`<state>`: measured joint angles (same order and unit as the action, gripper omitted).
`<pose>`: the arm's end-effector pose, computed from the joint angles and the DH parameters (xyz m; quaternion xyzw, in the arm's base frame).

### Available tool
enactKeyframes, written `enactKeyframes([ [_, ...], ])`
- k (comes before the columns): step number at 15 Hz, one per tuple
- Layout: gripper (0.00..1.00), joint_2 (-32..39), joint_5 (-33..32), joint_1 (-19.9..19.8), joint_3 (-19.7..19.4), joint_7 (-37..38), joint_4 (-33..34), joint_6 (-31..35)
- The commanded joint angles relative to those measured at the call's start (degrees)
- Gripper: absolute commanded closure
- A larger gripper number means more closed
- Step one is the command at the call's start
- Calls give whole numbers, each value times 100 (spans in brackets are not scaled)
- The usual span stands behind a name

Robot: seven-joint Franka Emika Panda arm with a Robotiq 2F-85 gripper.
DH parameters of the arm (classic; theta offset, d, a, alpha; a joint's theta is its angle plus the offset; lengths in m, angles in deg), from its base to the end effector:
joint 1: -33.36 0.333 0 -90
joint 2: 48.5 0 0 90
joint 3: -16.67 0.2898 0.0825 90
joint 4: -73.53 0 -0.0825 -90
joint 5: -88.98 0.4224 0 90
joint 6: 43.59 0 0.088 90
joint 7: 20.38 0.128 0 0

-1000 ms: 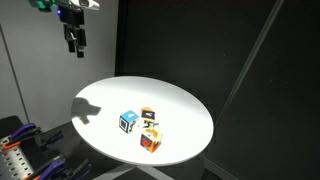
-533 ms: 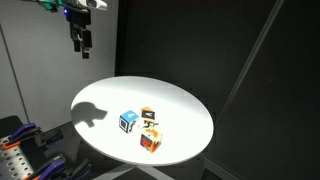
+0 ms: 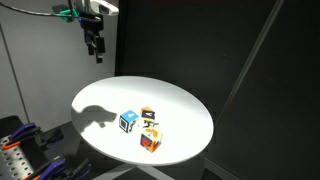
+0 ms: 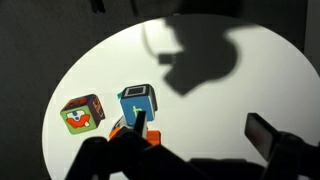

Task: Move the white and blue block to the left

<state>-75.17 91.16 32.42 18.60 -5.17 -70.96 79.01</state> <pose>0.4540 0.0093 0.3845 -0.9900 0.1346 -0.0400 0.0146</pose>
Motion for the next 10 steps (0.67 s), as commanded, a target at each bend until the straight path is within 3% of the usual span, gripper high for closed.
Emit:
enactKeyframes([
  [1, 0, 533, 61, -52, -50, -175, 323, 375],
  [10, 0, 2029, -181, -138, -202, -478, 1448, 576],
])
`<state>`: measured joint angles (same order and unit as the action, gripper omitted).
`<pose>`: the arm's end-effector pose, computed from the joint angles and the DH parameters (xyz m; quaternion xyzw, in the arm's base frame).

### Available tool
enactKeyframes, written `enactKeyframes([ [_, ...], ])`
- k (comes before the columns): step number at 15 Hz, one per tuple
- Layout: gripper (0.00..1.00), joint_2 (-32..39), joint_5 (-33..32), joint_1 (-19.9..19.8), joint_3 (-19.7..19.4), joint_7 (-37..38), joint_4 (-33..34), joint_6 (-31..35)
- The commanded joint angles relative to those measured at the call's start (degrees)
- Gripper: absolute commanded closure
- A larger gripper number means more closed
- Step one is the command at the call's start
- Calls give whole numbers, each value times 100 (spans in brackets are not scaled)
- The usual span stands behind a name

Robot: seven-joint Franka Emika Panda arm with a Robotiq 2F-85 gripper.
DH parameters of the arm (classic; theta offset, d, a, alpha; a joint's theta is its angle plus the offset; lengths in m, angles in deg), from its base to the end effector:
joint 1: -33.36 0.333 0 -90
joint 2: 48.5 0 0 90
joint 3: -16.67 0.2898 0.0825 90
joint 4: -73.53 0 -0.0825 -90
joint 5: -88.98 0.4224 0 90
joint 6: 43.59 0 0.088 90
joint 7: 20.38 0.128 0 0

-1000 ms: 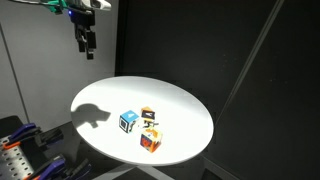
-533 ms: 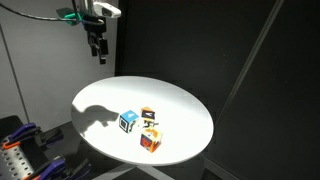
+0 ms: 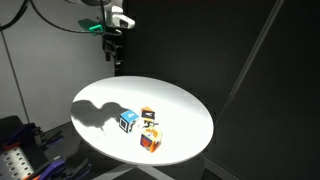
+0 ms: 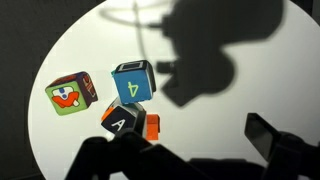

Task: Move the white and blue block to the left

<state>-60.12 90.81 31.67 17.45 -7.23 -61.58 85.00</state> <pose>0.5192 -0.0069 0.3495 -0.9902 0.1317 -0.0430 0.0162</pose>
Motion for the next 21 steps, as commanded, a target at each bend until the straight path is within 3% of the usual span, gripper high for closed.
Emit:
enactKeyframes([
  [1, 0, 684, -221, -78, -120, -357, 624, 20],
  [7, 0, 1391, -484, -114, -280, -826, 1189, 94],
  [8, 0, 1176, -378, -75, -256, -637, 903, 153],
  [21, 0, 1405, -397, -103, -305, -817, 991, 274],
])
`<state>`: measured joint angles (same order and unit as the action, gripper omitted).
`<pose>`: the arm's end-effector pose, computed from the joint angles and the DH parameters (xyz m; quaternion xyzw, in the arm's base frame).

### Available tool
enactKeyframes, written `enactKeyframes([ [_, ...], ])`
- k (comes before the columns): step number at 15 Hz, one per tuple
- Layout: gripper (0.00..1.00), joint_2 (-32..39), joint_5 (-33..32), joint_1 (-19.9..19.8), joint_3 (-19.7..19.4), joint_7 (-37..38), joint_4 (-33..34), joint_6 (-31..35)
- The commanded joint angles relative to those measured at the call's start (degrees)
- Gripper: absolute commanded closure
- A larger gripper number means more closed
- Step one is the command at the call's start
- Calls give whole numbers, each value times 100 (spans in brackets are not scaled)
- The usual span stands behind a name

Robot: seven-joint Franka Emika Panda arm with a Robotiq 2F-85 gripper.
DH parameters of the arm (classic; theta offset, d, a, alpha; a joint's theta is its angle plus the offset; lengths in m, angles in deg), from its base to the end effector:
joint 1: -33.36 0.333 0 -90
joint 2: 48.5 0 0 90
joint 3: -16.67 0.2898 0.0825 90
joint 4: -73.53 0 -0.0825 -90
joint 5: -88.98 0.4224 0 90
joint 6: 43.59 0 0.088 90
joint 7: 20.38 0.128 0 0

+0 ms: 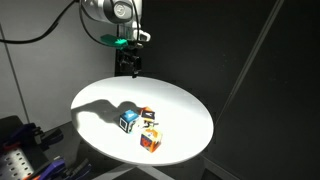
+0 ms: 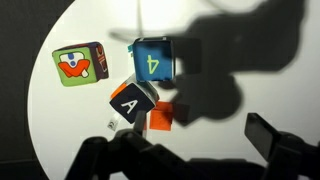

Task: Move the white and blue block to the left

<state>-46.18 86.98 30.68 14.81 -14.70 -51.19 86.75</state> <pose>0.5743 -0.0470 0.3079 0.9964 -0.0781 0.0289 0.0140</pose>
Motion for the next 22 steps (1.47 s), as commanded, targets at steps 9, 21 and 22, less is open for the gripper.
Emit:
enactKeyframes([
  [9, 0, 243, -73, -98, -204, -238, -235, 668],
  [21, 0, 702, 191, -363, -300, -1050, -429, 983],
  [22, 0, 723, 214, -375, -291, -1121, -455, 996],
])
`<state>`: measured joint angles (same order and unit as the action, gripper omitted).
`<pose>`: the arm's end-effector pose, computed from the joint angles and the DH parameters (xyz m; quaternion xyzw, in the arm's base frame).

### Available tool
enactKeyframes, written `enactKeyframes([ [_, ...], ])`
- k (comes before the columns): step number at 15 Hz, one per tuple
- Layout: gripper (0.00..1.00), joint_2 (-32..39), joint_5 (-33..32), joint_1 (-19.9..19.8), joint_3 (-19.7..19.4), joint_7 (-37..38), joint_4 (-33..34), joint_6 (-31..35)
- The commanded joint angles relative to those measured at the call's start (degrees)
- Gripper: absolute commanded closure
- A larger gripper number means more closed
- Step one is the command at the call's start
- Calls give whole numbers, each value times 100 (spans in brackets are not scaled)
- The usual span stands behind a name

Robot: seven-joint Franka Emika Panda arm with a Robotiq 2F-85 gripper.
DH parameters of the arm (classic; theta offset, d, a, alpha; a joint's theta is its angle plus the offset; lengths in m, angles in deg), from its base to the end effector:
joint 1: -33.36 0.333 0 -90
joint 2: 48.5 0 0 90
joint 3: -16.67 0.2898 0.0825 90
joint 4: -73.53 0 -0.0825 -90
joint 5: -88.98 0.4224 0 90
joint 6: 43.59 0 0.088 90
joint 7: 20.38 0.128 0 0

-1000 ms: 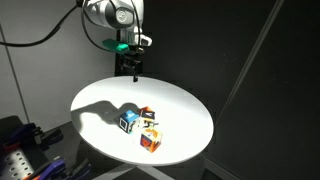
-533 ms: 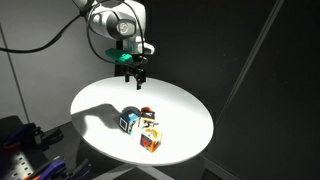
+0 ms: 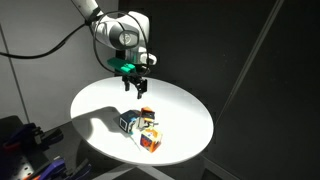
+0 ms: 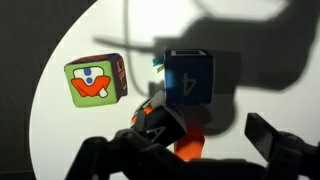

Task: Move the white and blue block to the left

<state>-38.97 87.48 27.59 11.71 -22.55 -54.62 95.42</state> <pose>0.5556 -0.1067 0.2228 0.9977 -0.0642 0.0100 0.0171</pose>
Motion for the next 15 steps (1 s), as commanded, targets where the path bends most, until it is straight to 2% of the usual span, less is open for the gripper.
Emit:
enactKeyframes([
  [1, 0, 23, 212, -78, 30, -422, -140, 133],
  [7, 0, 215, 490, -114, 73, -805, -298, 352],
  [15, 0, 576, 503, -126, 120, -781, -313, 913],
])
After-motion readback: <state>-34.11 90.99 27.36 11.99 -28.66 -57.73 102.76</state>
